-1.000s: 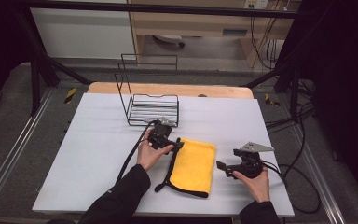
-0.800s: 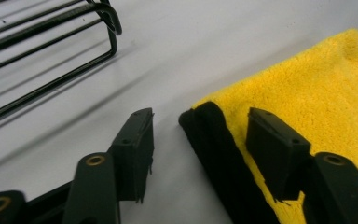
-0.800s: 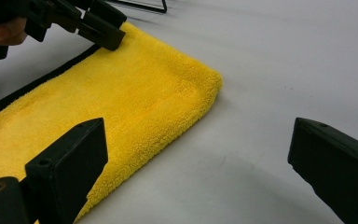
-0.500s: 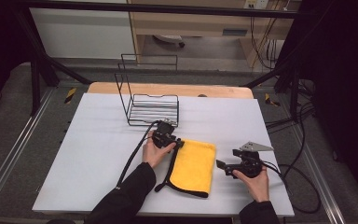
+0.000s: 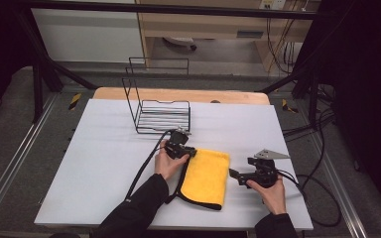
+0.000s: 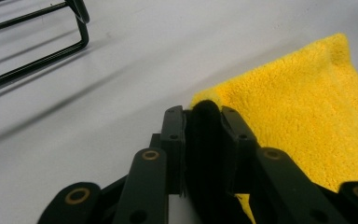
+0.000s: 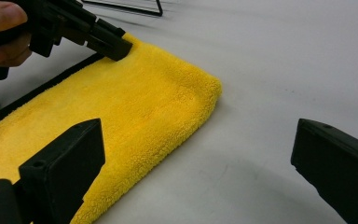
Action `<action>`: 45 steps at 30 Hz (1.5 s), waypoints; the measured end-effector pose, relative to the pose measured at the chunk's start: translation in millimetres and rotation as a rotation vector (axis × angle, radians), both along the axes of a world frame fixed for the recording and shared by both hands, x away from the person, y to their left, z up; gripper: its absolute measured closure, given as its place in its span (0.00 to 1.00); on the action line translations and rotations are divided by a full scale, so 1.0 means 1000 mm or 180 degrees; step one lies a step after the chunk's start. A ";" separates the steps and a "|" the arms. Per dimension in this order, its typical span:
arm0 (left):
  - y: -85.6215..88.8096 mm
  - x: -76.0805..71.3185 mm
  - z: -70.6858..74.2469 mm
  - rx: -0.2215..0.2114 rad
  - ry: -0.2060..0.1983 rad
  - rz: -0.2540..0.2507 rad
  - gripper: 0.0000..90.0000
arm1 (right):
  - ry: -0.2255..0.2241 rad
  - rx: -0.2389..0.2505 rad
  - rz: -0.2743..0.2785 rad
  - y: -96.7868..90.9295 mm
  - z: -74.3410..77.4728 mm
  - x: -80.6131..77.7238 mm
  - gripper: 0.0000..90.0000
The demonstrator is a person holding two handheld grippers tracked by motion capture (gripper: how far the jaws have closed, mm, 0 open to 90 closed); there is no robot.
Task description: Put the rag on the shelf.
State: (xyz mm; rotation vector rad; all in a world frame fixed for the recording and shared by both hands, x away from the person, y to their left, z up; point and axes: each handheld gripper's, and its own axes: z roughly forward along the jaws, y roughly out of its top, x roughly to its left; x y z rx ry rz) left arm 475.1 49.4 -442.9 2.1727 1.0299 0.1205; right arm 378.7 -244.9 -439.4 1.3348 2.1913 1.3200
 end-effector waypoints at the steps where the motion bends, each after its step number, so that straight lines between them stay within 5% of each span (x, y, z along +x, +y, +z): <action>1: 0.000 0.000 0.000 0.0008 -0.0010 -0.0004 0.84 | 0.0009 -0.0023 -0.0006 0.001 0.000 0.001 0.02; 9: -0.001 -0.001 -0.001 0.0048 -0.0086 -0.0049 0.84 | 0.0028 -0.0061 -0.0178 0.016 -0.002 0.018 0.11; 14: -0.002 -0.004 -0.002 0.0075 -0.0164 -0.0083 0.83 | 0.0130 -0.0230 -0.0278 0.026 -0.009 0.033 0.18; 19: 0.000 -0.003 -0.003 0.0069 -0.0174 -0.0131 0.83 | 0.0157 -0.0304 -0.0339 0.031 -0.010 0.041 0.34; 23: 0.000 -0.003 -0.003 0.0085 -0.0204 -0.0159 0.82 | 0.0189 -0.0284 -0.0398 0.031 -0.012 0.047 0.52; 31: 0.000 -0.002 -0.004 0.0062 -0.0219 -0.0194 0.81 | 0.0405 -0.0138 -0.0337 0.034 -0.016 0.050 0.72; 45: 0.003 0.000 -0.004 -0.0014 -0.0191 -0.0231 0.83 | 0.0613 0.0069 -0.0315 0.035 -0.015 0.052 0.92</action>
